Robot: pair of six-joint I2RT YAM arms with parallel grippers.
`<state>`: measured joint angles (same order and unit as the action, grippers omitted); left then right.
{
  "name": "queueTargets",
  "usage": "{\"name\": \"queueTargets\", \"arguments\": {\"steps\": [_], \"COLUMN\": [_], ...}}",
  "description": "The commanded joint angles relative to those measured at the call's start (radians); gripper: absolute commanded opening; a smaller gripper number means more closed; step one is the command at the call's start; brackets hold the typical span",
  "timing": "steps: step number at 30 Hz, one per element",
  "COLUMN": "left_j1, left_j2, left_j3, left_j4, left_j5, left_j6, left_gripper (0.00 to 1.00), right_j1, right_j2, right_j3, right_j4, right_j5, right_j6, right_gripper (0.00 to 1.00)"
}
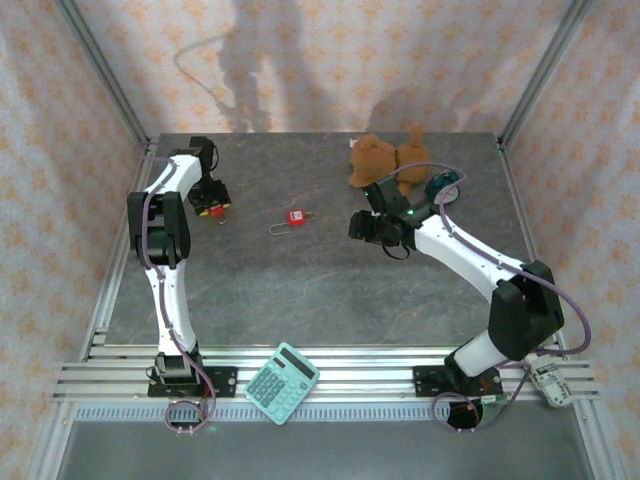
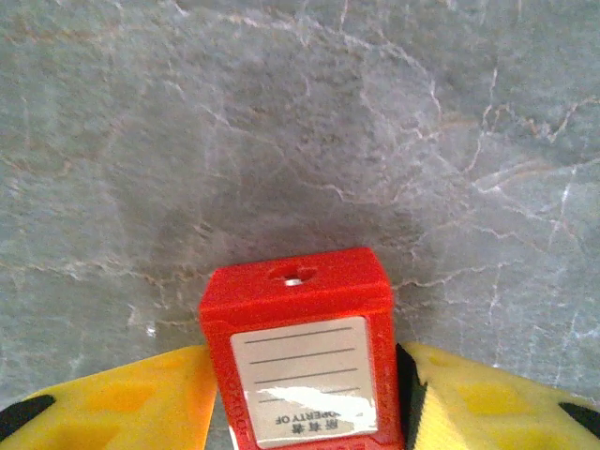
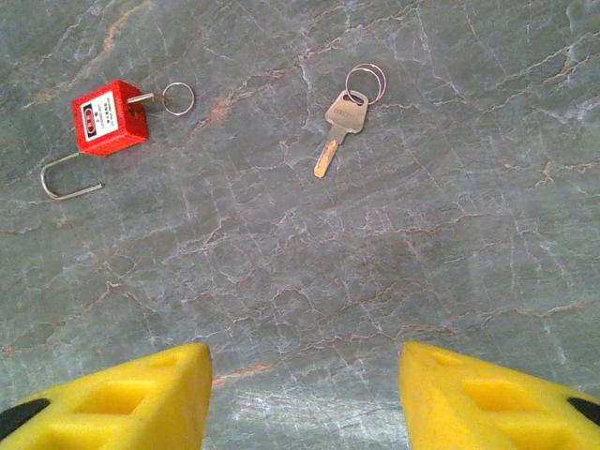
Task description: Unlock with the key
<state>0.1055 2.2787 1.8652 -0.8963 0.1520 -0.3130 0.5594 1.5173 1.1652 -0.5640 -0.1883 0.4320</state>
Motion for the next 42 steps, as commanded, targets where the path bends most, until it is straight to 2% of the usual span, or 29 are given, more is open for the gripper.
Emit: {"name": "queueTargets", "arguments": {"steps": [1, 9, 13, 18, 22, 34, 42], "left_j1": [0.004, 0.003, 0.004, 0.003, 0.004, -0.021, -0.091], "left_j2": [0.02, 0.025, -0.008, 0.027, 0.013, -0.21, -0.459], "left_j3": [0.05, 0.003, -0.041, -0.032, -0.062, -0.198, -0.395], "left_j4": [-0.014, -0.035, -0.013, -0.033, -0.013, 0.02, 0.057], "left_j5": [-0.036, -0.034, -0.028, -0.035, -0.044, -0.006, -0.017], "left_j6": [0.032, -0.002, -0.015, -0.016, -0.027, -0.038, -0.051], "left_gripper": [0.54, 0.49, 0.49, 0.49, 0.35, 0.35, 0.35], "right_j1": [-0.007, -0.007, -0.006, -0.006, -0.006, -0.005, -0.005], "right_j2": [0.013, 0.024, 0.015, -0.006, -0.028, -0.049, -0.114], "right_j3": [0.036, 0.04, 0.035, 0.012, 0.003, 0.002, -0.06], "right_j4": [-0.009, 0.002, 0.003, 0.007, -0.008, -0.011, -0.007], "right_j5": [-0.001, -0.017, -0.02, -0.02, -0.014, -0.031, -0.011], "right_j6": [-0.009, -0.002, -0.001, 0.004, 0.007, 0.009, 0.004], "right_gripper": [0.55, 0.55, 0.54, 0.55, 0.55, 0.54, 0.54]}}
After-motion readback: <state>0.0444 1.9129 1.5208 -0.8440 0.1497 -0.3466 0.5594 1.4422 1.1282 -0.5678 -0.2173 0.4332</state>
